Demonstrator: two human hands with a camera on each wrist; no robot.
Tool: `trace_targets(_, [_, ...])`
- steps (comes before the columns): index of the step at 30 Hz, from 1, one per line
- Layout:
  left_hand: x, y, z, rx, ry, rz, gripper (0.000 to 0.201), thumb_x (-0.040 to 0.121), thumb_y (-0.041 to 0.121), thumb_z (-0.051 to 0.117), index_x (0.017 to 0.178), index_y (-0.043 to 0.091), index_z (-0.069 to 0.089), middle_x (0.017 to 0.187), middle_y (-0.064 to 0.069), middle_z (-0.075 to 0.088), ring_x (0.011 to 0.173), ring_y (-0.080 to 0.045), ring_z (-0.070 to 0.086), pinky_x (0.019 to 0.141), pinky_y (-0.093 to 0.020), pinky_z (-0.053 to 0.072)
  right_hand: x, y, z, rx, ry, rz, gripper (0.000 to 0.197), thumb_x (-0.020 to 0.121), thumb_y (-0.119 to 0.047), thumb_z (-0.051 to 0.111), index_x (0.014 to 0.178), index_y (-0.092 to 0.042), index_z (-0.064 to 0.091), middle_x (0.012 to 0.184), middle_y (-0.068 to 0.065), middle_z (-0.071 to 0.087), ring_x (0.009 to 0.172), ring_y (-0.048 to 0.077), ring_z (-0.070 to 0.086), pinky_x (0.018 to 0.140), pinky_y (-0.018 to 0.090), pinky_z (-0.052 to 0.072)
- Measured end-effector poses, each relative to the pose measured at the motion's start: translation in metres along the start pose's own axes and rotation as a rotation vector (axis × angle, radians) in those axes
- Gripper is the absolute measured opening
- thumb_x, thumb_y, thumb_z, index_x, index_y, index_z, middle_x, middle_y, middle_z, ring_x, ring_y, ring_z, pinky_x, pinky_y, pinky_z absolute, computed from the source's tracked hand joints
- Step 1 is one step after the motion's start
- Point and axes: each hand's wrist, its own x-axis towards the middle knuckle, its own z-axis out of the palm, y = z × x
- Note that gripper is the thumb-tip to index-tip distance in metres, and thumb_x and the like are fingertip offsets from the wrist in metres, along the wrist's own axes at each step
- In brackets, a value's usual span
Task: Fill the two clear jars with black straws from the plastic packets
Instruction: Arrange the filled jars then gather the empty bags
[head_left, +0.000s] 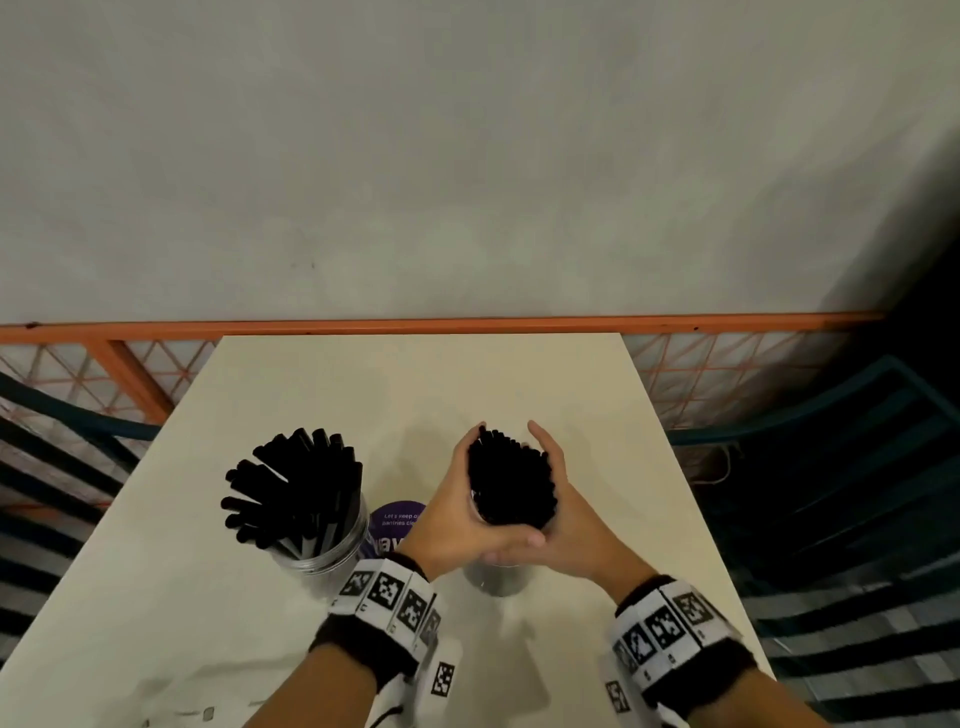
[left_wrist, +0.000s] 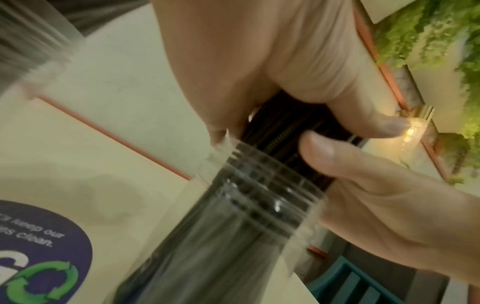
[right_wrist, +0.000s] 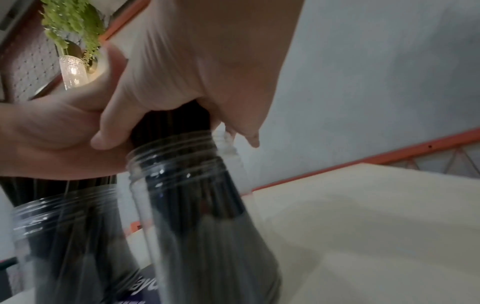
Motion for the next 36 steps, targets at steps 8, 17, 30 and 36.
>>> trace_targets(8, [-0.002, 0.002, 0.013, 0.098, 0.241, 0.161, 0.069, 0.06, 0.029, 0.084, 0.109, 0.044, 0.037, 0.113, 0.02, 0.053, 0.108, 0.008, 0.052, 0.088, -0.006, 0.041, 0.007, -0.01, 0.02, -0.009, 0.281, -0.071, 0.058, 0.053, -0.042, 0.074, 0.101, -0.046, 0.042, 0.11, -0.004, 0.058, 0.099, 0.001, 0.057, 0.077, 0.007, 0.046])
trace_targets(17, [-0.003, -0.016, -0.001, 0.069, 0.045, 0.107, 0.108, 0.044, 0.045, 0.088, 0.134, 0.037, 0.029, 0.13, 0.014, 0.051, 0.126, -0.004, 0.043, 0.11, -0.033, 0.034, -0.003, 0.0, 0.014, -0.169, 0.219, -0.225, 0.07, 0.061, -0.045, 0.076, 0.116, -0.06, 0.035, 0.116, -0.038, 0.043, 0.113, -0.004, 0.046, 0.103, 0.046, 0.038])
trace_targets(30, [0.0, -0.011, 0.006, 0.123, 0.164, 0.199, 0.07, 0.053, 0.043, 0.082, 0.113, 0.039, 0.047, 0.13, 0.011, 0.04, 0.12, 0.0, 0.045, 0.097, -0.013, 0.041, 0.009, -0.003, 0.031, -0.115, 0.286, -0.159, 0.051, 0.066, -0.057, 0.069, 0.104, -0.068, 0.038, 0.108, -0.02, 0.059, 0.112, 0.012, 0.055, 0.109, 0.057, 0.029])
trace_targets(36, [-0.004, -0.012, 0.007, 0.034, 0.142, 0.107, 0.072, 0.054, 0.034, 0.085, 0.114, 0.04, 0.047, 0.11, 0.02, 0.062, 0.109, 0.005, 0.055, 0.091, -0.01, 0.044, 0.009, 0.004, 0.032, -0.208, 0.316, -0.153, 0.049, 0.067, -0.054, 0.062, 0.113, -0.05, 0.047, 0.114, -0.014, 0.058, 0.118, 0.005, 0.049, 0.117, 0.049, 0.01])
